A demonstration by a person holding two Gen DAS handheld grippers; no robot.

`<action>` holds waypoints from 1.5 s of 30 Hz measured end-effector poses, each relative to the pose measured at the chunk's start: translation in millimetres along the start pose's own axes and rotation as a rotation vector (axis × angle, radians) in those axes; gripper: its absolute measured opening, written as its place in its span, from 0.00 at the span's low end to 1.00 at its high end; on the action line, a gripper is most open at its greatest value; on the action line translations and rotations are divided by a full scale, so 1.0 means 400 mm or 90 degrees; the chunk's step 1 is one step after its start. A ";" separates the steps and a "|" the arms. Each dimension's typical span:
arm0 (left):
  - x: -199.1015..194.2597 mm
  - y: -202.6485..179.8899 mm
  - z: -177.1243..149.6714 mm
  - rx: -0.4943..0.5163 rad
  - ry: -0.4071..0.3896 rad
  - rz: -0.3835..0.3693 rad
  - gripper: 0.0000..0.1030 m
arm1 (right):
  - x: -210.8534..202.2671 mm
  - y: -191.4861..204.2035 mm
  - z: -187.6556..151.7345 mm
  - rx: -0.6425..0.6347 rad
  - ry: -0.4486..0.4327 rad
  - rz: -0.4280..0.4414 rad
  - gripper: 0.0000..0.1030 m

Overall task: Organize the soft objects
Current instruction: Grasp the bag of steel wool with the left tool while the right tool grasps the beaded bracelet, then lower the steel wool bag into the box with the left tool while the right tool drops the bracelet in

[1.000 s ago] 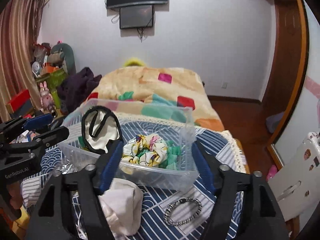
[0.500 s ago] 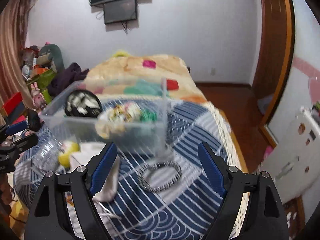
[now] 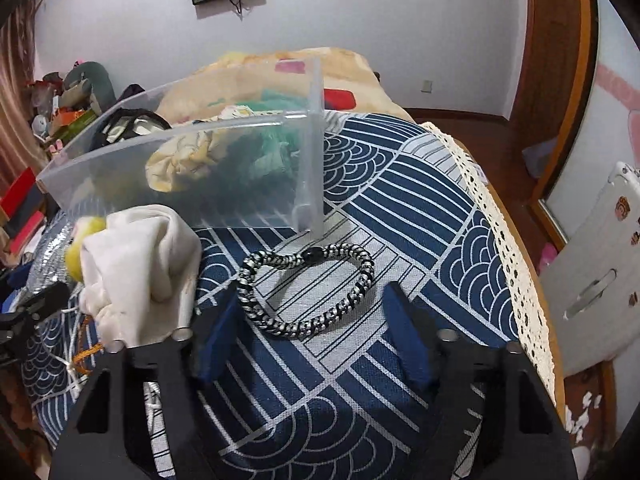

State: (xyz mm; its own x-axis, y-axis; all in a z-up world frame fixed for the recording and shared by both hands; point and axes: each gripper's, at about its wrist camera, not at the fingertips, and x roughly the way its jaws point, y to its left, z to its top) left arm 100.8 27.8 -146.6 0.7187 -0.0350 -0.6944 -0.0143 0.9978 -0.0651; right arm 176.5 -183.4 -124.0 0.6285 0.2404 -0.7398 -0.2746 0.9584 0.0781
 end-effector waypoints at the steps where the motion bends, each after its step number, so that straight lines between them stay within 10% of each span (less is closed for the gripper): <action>1: -0.004 -0.005 -0.002 0.000 -0.002 0.000 0.62 | -0.002 -0.001 -0.002 0.001 -0.002 -0.002 0.47; 11: -0.046 0.016 -0.008 -0.014 -0.019 -0.013 0.33 | -0.026 -0.004 -0.013 0.008 -0.025 0.011 0.07; 28: -0.178 0.031 0.073 -0.017 -0.123 -0.025 0.32 | -0.168 0.035 0.043 -0.012 -0.137 0.032 0.06; 45: -0.101 0.004 0.252 -0.013 -0.134 -0.047 0.33 | -0.148 0.123 0.220 -0.031 -0.203 0.058 0.06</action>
State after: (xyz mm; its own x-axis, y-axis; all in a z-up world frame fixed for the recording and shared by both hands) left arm 141.7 36.6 -46.5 0.8471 -0.0935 -0.5231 0.0315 0.9915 -0.1262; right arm 190.0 -137.0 -17.4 0.7939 0.3676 -0.4843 -0.3696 0.9243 0.0957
